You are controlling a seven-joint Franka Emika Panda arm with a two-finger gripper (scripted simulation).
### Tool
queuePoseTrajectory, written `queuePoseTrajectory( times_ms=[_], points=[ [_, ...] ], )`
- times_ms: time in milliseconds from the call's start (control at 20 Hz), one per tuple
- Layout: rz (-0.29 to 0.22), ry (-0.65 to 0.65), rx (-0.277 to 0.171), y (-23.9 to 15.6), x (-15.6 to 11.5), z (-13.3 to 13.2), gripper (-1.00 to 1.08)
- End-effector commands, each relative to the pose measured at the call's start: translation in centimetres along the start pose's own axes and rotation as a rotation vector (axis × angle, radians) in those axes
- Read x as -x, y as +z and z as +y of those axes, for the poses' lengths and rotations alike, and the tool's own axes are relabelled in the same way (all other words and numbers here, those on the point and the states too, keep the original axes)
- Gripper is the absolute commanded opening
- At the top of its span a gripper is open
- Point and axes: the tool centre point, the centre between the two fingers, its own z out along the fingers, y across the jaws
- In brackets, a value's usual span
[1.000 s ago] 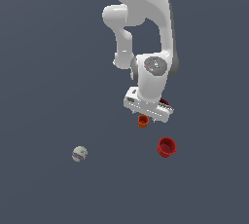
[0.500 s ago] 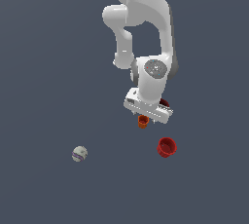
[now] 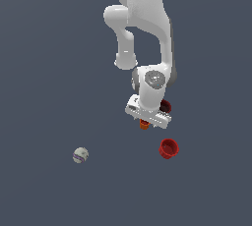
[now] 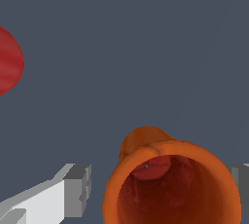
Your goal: Pick up a designated object from a clutter of objects.
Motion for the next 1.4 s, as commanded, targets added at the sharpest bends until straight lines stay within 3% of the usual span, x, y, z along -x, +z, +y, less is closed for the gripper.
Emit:
queuePoseTrajectory(
  times_ms=[0,100,150,850,1350],
  points=[
    [0.001,0.001,-0.001,0.5,-0.1,0.0,1.0],
    [0.001,0.001,-0.001,0.6,-0.1,0.0,1.0],
    [0.001,0.001,-0.001,0.6,-0.1,0.0,-1.0],
    [0.002,0.0,-0.002,0.2,-0.2,0.2,-1.0],
    [0.002,0.0,-0.002,-3.5,-0.8,3.3,-1.0]
  ],
)
